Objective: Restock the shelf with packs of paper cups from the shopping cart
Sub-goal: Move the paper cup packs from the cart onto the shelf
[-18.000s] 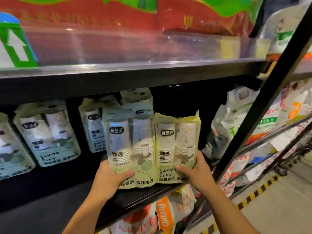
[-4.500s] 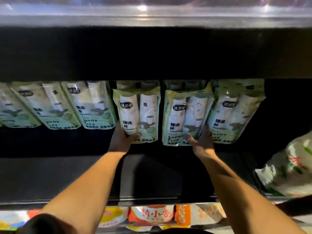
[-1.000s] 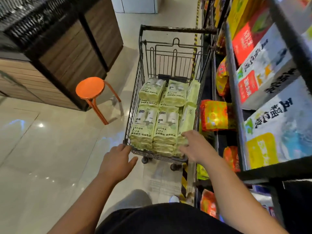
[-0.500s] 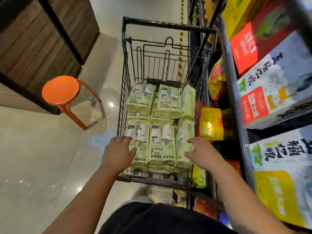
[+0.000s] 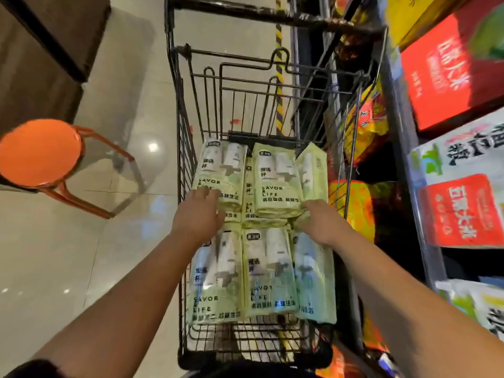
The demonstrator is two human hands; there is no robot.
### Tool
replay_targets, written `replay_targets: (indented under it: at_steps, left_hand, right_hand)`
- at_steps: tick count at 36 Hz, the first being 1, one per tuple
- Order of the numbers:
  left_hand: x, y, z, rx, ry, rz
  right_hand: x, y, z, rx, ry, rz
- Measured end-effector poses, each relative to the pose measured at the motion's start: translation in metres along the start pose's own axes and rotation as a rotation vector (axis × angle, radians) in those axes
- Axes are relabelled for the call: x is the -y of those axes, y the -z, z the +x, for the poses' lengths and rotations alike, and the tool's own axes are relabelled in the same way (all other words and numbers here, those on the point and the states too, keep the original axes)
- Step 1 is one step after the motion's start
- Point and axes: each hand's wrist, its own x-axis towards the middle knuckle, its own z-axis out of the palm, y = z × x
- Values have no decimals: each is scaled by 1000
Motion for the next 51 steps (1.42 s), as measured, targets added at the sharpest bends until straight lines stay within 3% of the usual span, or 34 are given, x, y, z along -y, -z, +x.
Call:
replay_targets:
  at_steps: [9,13,16,22,26,30,36,46,51]
  left_hand:
    - [11,-16,69,52,96,-97]
    - [5,-28,88,128,215,-144]
    - [1,-29,100,86,320,-244]
    - [0,-30,106,110,526,-515]
    - [4,-31,104,100,611,-553]
    - [0,-33,90,89,609,-633]
    - [0,-45,59,44,641,-866]
    - [-15,-49,-10,97,604,-874]
    - [-21,-55,-57,63,547,-832]
  right_hand:
    - [9,-8,72,-15,-50,127]
    - [20,-17,91,-91,-108,274]
    - [26,-24,105,-148,-197,344]
    - [39,-25,121,-145,-370,269]
    - [40,-19,126,-28,-439,153]
    - [39,-20,119,-24,-442,181]
    - [34,-21,105,-120,-351,676]
    - [34,-40,35,-39,-293,670]
    - [7,-65,-14,-96,-285,752]
